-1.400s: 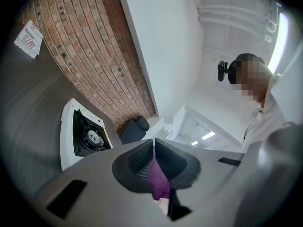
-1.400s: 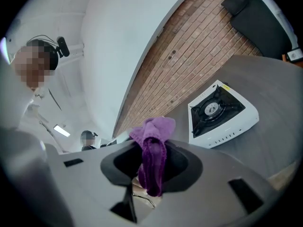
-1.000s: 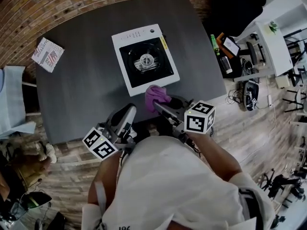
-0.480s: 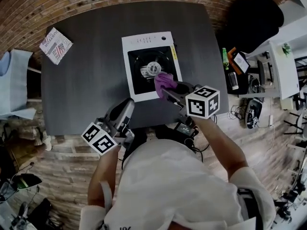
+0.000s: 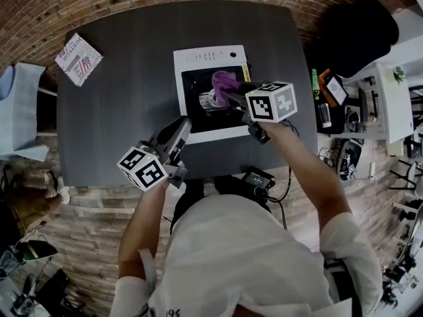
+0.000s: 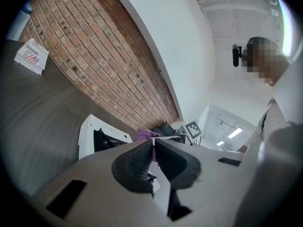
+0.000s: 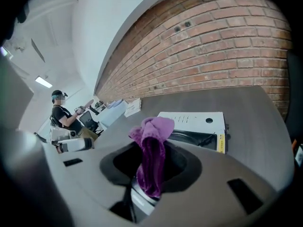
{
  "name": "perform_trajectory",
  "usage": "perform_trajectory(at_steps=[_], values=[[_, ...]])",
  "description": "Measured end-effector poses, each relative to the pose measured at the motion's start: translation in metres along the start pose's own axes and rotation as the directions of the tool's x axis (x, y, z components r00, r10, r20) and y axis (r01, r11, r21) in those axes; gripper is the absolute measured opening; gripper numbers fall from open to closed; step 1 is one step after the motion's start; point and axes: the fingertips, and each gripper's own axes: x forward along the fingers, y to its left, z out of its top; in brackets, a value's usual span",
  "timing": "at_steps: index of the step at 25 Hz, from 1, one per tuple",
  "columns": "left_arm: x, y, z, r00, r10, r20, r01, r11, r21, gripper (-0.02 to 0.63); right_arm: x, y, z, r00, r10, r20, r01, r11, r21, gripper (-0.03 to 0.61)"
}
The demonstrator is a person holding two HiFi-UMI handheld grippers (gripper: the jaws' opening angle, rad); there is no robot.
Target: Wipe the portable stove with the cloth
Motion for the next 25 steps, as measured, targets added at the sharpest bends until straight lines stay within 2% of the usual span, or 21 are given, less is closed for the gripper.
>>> perform_trajectory(at_steps=[4, 15, 19, 22, 25], values=[[0.009, 0.017, 0.002, 1.000, 0.014, -0.012, -0.014, 1.000, -0.007, 0.018, 0.026, -0.011, 0.022, 0.999, -0.013, -0.030, 0.013, 1.000, -0.002, 0.118], [0.010, 0.041, 0.018, 0.999, 0.048, 0.011, -0.048, 0.999, -0.026, 0.018, 0.122, -0.014, 0.091, 0.995, 0.028, -0.100, -0.019, 0.996, 0.086, 0.118], [0.007, 0.045, 0.015, 0.998, 0.066, 0.011, -0.066, 0.997, -0.039, 0.018, 0.151, -0.009, 0.100, 0.991, 0.071, -0.115, -0.053, 0.986, 0.157, 0.118], [0.004, 0.048, 0.012, 0.996, 0.084, 0.013, -0.083, 0.995, -0.049, 0.018, 0.169, -0.007, 0.099, 0.986, 0.115, -0.117, -0.085, 0.967, 0.239, 0.118], [0.001, 0.049, 0.011, 0.995, 0.094, 0.018, -0.093, 0.994, -0.053, 0.018, 0.182, -0.014, 0.091, 0.983, 0.121, -0.141, -0.074, 0.950, 0.303, 0.118]])
